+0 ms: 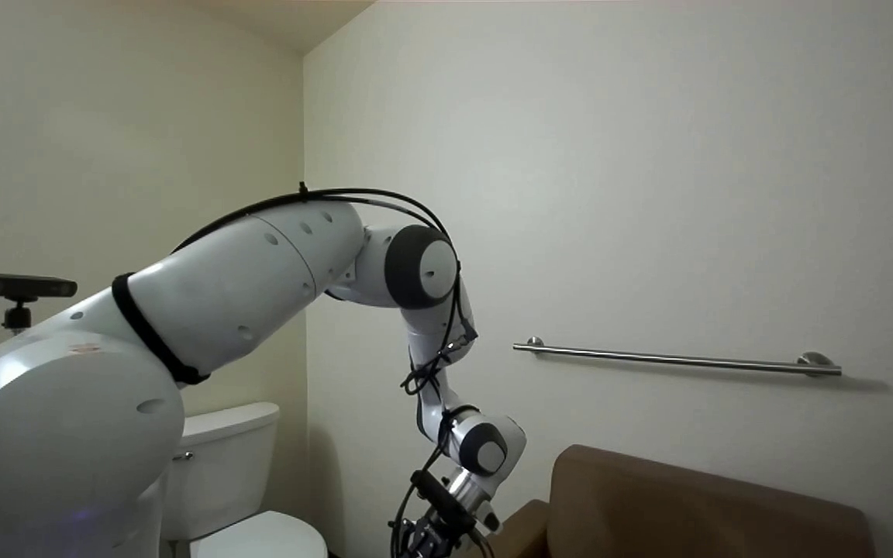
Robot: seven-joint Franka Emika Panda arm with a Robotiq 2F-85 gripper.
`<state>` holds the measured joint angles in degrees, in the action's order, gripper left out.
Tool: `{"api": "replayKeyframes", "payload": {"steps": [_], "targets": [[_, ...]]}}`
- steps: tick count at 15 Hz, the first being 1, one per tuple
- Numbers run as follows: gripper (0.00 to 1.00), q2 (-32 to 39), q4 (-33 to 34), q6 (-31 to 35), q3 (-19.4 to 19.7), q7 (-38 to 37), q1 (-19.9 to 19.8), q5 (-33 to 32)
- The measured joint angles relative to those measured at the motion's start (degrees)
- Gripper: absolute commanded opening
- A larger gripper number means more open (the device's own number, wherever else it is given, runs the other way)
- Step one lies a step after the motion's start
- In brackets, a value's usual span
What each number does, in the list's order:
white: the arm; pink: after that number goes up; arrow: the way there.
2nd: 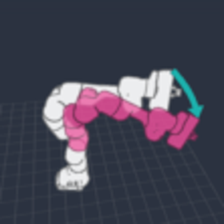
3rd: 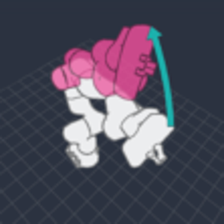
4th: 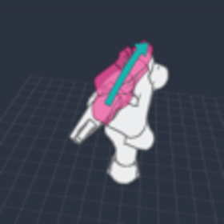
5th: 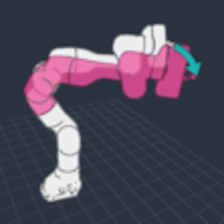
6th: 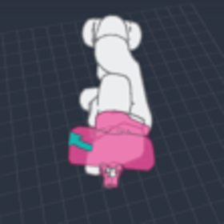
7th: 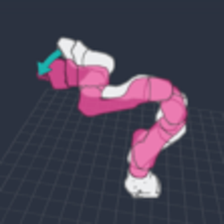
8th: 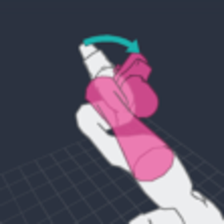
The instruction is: Move the towel back and forth on the sofa left arm
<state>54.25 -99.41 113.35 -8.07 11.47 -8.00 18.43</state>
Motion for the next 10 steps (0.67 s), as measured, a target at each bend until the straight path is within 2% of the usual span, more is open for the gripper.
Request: {"api": "replayKeyframes", "payload": {"steps": [5,10], "targets": [[0.09,-2.94,-7.77,-0.02,-0.06,0.0,0.05,2.75],[0.09,-2.67,-7.98,-0.05,0.03,0.03,0.16,2.54]]}}
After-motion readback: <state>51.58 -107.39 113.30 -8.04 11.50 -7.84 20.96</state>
